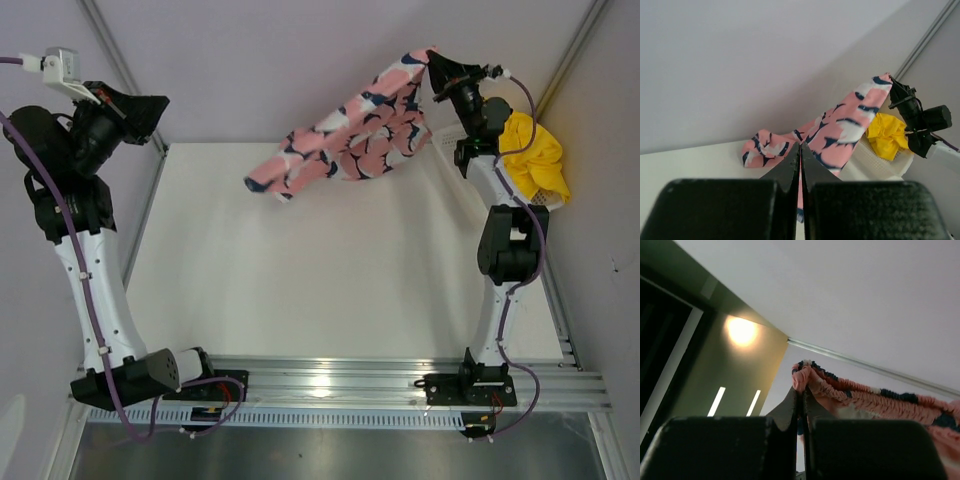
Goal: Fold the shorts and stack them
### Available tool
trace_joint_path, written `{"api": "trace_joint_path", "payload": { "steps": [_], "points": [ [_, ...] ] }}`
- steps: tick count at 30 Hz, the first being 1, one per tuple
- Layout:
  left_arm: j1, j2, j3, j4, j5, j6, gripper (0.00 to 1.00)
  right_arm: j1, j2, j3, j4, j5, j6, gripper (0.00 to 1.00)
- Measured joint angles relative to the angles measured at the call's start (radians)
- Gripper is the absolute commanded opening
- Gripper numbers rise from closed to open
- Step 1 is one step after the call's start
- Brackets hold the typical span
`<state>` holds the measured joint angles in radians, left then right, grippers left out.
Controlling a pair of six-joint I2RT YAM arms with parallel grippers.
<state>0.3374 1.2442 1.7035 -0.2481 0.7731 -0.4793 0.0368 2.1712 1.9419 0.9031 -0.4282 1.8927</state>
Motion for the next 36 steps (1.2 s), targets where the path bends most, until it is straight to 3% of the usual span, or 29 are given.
{"api": "trace_joint_path", "payload": {
  "steps": [5,8,12,17,23,26,27,32,36],
  "points": [
    [-0.002,-0.047,-0.006,-0.042,0.009,0.010,0.00,-0.007,-0.170,-0.258,-0.002,-0.031,-0.002,0.00],
    [-0.002,-0.099,-0.005,-0.058,0.027,0.010,0.00,0.002,-0.294,-0.310,-0.015,-0.052,-0.010,0.00],
    [-0.023,-0.168,-0.021,-0.045,0.076,0.010,0.00,0.008,-0.481,-0.311,-0.117,-0.070,-0.103,0.00],
    [-0.206,-0.283,-0.266,-0.020,0.028,0.062,0.00,0.014,-0.684,-0.307,-0.314,-0.066,-0.297,0.00],
    [-0.286,-0.245,-0.487,-0.034,-0.063,0.077,0.04,0.116,-0.643,-0.158,-0.623,-0.035,-0.563,0.00],
    [-0.330,-0.223,-0.494,-0.053,-0.085,0.091,0.15,0.215,-0.588,-0.067,-0.786,0.007,-0.698,0.00],
    [-0.374,-0.227,-0.494,-0.055,-0.098,0.103,0.24,0.251,-0.575,-0.039,-0.841,0.026,-0.741,0.00],
    [-0.682,-0.332,-0.566,-0.034,-0.199,0.164,0.53,0.399,-0.561,0.089,-1.058,0.177,-0.910,0.00],
    [-0.813,-0.426,-0.662,-0.013,-0.291,0.170,0.62,0.442,-0.564,0.130,-1.117,0.294,-0.964,0.00]
  ]
}}
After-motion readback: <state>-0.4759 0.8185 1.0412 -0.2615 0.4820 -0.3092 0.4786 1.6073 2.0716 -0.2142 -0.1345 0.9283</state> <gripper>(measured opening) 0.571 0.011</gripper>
